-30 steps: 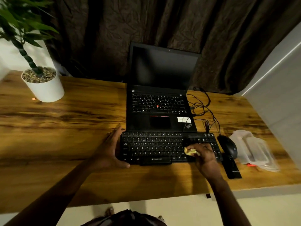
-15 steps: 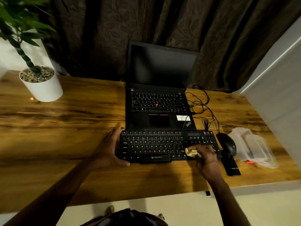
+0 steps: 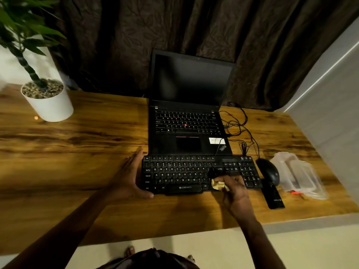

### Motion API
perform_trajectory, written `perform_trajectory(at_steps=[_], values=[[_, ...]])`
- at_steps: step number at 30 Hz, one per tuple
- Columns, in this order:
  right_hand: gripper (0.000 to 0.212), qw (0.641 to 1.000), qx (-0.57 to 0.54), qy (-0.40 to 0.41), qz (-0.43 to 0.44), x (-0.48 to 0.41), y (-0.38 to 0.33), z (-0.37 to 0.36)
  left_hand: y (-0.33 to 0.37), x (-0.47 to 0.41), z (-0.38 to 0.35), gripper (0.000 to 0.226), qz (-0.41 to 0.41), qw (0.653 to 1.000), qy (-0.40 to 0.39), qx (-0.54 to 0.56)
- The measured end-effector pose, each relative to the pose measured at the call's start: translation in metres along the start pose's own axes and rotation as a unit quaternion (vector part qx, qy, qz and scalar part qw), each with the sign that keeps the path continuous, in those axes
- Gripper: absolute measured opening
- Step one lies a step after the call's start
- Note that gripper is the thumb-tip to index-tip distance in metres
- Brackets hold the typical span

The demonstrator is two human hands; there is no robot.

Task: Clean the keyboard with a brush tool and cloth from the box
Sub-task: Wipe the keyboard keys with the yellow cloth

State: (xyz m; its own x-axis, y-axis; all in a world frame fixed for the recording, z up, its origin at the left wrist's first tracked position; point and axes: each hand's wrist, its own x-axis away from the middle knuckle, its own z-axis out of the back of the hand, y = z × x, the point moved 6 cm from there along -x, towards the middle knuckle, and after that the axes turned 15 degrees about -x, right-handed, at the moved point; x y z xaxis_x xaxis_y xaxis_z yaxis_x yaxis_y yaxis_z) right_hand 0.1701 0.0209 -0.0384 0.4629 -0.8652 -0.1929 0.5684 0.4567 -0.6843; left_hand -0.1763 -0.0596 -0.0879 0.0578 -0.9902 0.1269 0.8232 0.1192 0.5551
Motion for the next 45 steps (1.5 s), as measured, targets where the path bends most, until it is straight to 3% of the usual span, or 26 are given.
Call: perform_trajectory(at_steps=[5,13,19,28,32,41,45], values=[[0.041,0.999,0.010,0.037,-0.007,0.003,0.006,0.011,0.000,-0.001,0.000,0.160,-0.013,1.000,0.007,-0.012],[0.018,0.999,-0.036,-0.014,0.033,-0.002,-0.035,-0.032,-0.009,-0.003,-0.005,0.159,0.007,0.999,0.016,-0.051],[0.026,0.998,-0.039,0.031,0.032,-0.001,-0.032,-0.015,-0.009,-0.001,-0.003,0.151,0.005,0.999,0.026,-0.021],[0.028,0.996,-0.049,-0.065,0.038,-0.011,-0.071,-0.063,-0.005,-0.004,-0.005,0.161,-0.011,1.000,0.010,-0.011],[0.046,0.998,-0.021,-0.048,0.029,-0.012,-0.061,-0.052,-0.006,-0.003,-0.003,0.161,-0.032,0.999,-0.001,-0.026],[0.034,0.984,-0.039,-0.108,0.136,-0.020,-0.108,-0.106,-0.007,-0.004,-0.003,0.163,-0.014,1.000,0.000,-0.026],[0.034,0.990,-0.032,-0.093,0.104,-0.020,-0.091,-0.085,-0.009,-0.004,-0.004,0.163,-0.004,1.000,-0.004,-0.029]])
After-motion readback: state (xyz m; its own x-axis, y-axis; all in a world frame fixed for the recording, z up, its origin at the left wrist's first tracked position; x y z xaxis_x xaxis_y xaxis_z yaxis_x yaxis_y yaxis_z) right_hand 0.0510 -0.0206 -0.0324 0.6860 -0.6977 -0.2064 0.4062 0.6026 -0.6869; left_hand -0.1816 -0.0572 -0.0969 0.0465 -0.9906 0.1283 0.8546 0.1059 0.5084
